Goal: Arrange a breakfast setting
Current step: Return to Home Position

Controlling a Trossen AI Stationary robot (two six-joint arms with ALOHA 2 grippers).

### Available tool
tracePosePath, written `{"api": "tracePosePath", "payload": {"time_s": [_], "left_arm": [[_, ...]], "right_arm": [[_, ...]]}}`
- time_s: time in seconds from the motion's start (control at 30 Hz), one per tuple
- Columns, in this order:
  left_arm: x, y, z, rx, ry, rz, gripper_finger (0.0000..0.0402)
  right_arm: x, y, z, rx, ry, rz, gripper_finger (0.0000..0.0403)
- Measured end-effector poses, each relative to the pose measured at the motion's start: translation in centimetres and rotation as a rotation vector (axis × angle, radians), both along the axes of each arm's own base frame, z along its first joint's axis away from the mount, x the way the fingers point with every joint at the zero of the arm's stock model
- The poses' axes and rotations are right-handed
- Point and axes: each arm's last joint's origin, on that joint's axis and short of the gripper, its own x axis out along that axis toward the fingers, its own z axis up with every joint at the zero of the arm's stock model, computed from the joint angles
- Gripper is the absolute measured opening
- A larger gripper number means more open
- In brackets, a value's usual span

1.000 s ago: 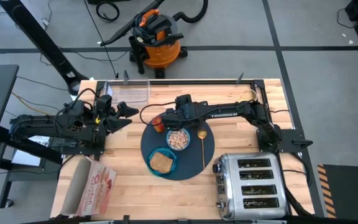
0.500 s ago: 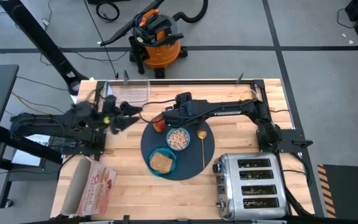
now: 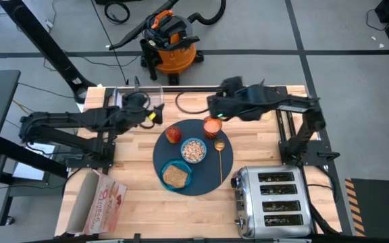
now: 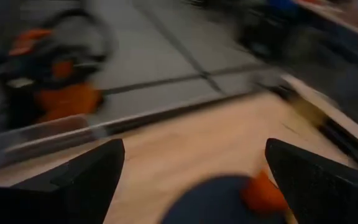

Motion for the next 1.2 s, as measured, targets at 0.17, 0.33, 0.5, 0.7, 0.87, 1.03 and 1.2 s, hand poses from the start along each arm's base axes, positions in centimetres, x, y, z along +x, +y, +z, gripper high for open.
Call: {"api": "tracePosePath", "payload": {"time_s": [0.17, 0.33, 0.5, 0.7, 0.87, 1.03, 1.2], "left_arm": [[0.2, 2.4, -2.7, -0.105, 0.026, 0.312, 0.0396], [-0.6, 4.3, -5.0, -0.162, 0.211, 0.449, 0.0396], [-1.0, 5.6, -5.4, -0.176, 0.238, 0.527, 0.0396], [-0.7, 6.8, -6.9, -0.188, 0.348, 0.583, 0.0396], [-0.5, 7.0, -7.8, -0.207, 0.397, 0.6, 0.0396], [-1.0, 6.8, -7.8, -0.237, 0.389, 0.635, 0.0376], [-1.2, 6.6, -8.0, -0.28, 0.395, 0.644, 0.0317]], "right_arm": [[-2.6, 0.5, 2.6, -0.03, -0.057, 0.043, 0.0213], [-3.6, 0.9, 3.4, -0.036, -0.079, 0.067, 0.0213], [-2.7, 1.1, 2.8, -0.027, -0.071, 0.075, 0.0213], [-1.1, 1.3, 2.2, 0.009, -0.117, 0.094, 0.0213], [-0.6, 1.6, 2.1, 0.046, -0.151, 0.119, 0.0213], [-0.6, 2.2, 2.3, 0.093, -0.174, 0.15, 0.0213], [-0.8, 2.8, 2.2, 0.11, -0.168, 0.172, 0.0213]]}}
